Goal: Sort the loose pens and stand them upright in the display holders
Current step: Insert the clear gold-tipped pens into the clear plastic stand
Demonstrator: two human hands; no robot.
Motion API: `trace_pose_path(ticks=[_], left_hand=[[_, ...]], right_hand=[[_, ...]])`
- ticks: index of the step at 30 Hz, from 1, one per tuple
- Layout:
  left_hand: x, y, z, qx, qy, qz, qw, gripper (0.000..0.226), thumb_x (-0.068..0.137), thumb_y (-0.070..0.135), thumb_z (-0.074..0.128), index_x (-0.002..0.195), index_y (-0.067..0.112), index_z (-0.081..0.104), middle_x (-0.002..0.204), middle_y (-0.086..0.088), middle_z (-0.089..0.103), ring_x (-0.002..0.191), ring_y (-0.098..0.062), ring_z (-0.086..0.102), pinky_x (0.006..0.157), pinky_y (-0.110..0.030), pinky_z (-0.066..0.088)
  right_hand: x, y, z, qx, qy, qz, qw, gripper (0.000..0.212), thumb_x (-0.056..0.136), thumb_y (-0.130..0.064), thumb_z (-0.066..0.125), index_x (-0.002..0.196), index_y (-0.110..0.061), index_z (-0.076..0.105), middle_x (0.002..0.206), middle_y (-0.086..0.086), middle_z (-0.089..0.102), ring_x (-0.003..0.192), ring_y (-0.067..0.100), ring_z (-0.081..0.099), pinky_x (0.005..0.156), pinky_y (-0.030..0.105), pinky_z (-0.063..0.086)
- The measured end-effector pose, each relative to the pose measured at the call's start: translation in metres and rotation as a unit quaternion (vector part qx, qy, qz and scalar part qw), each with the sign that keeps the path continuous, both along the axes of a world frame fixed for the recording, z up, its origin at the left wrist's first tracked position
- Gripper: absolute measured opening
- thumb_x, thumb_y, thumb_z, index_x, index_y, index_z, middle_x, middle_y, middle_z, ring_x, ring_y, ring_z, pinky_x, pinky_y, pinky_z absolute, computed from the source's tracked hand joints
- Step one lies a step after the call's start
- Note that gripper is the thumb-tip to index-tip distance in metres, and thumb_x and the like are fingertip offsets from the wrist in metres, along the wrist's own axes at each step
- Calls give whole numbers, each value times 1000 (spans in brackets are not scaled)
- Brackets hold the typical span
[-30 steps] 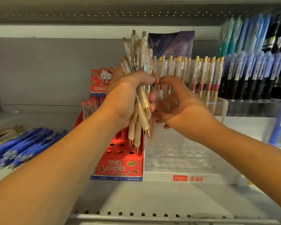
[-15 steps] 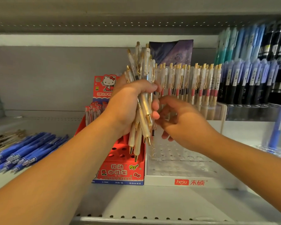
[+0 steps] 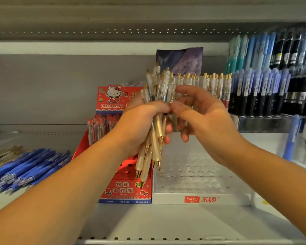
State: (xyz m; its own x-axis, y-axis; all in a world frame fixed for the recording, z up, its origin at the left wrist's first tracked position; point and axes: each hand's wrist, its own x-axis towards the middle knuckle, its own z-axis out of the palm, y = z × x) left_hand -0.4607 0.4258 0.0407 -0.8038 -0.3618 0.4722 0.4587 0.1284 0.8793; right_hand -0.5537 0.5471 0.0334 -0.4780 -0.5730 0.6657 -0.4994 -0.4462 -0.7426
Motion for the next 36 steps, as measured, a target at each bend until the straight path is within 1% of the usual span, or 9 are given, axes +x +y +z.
trace_pose_path(ticks=[3, 8, 14, 19, 23, 26, 31, 34, 36], left_hand=[[1, 4, -2, -37, -14, -22, 999, 11, 95, 7, 52, 97, 2, 62, 54, -11, 58, 40, -19, 56, 40, -24, 47], [-2, 7, -5, -54, -8, -27, 998, 12, 94, 5, 55, 105, 4, 59, 57, -16, 60, 41, -23, 58, 40, -27, 49], [-4, 5, 0, 35, 27, 29, 999, 20, 92, 6, 57, 112, 5, 57, 65, -13, 68, 48, -29, 66, 43, -31, 53], [-5, 1, 3, 60, 75, 84, 992, 14, 88, 0, 57, 93, 11, 50, 61, -8, 66, 42, -27, 60, 41, -35, 53], [-7, -3, 0, 45, 73, 115, 990, 14, 86, 4, 60, 98, 4, 53, 59, -11, 59, 38, -23, 52, 40, -29, 46], [-8, -4, 0, 57, 66, 119, 989, 18, 85, 6, 61, 102, 3, 57, 64, -9, 59, 38, -20, 50, 40, -26, 43], [-8, -5, 0, 60, 61, 121, 989, 12, 84, 6, 62, 95, 6, 58, 70, -14, 57, 40, -22, 48, 42, -27, 42], [-9, -5, -1, 55, 46, 118, 990, 11, 83, 10, 63, 93, 5, 62, 63, -13, 55, 41, -22, 48, 45, -28, 42], [-9, -5, -1, 46, 33, 107, 993, 9, 84, 12, 62, 77, 9, 66, 59, -12, 53, 41, -22, 47, 46, -28, 41]], right_hand=[[-4, 1, 5, 6, -56, 30, 998, 43, 79, -30, 70, 117, -13, 62, 90, 8, 68, 60, 25, 57, 45, 27, 46], [-9, 6, 10, 35, -120, 66, 990, 8, 91, -7, 65, 97, -8, 60, 69, 6, 67, 54, 20, 61, 48, 25, 48], [-13, 8, 16, -33, -176, 92, 980, 5, 93, 0, 59, 95, -4, 59, 93, 17, 70, 90, 35, 71, 79, 38, 60], [-18, 14, 25, -95, -211, 63, 971, 7, 93, 0, 59, 96, -6, 59, 86, 11, 66, 78, 24, 69, 68, 34, 59], [-20, 13, 26, -73, -172, -46, 981, 27, 91, 4, 62, 111, -13, 58, 88, 6, 66, 70, 15, 72, 58, 30, 59], [-19, 7, 20, -10, -103, -76, 992, 31, 87, 10, 63, 98, -19, 62, 78, -4, 63, 71, 5, 71, 54, 31, 60], [-16, 0, 8, 36, 32, -110, 993, 34, 84, 9, 68, 90, -23, 59, 80, -5, 58, 61, -7, 60, 63, 10, 52], [-15, -1, 5, 47, 27, -101, 993, 33, 83, 9, 69, 90, -22, 59, 83, -2, 59, 61, -7, 61, 58, 10, 52], [-13, -2, 4, 80, -4, -74, 994, 32, 83, 8, 69, 89, -21, 60, 87, 0, 60, 64, -3, 65, 52, 17, 56]])
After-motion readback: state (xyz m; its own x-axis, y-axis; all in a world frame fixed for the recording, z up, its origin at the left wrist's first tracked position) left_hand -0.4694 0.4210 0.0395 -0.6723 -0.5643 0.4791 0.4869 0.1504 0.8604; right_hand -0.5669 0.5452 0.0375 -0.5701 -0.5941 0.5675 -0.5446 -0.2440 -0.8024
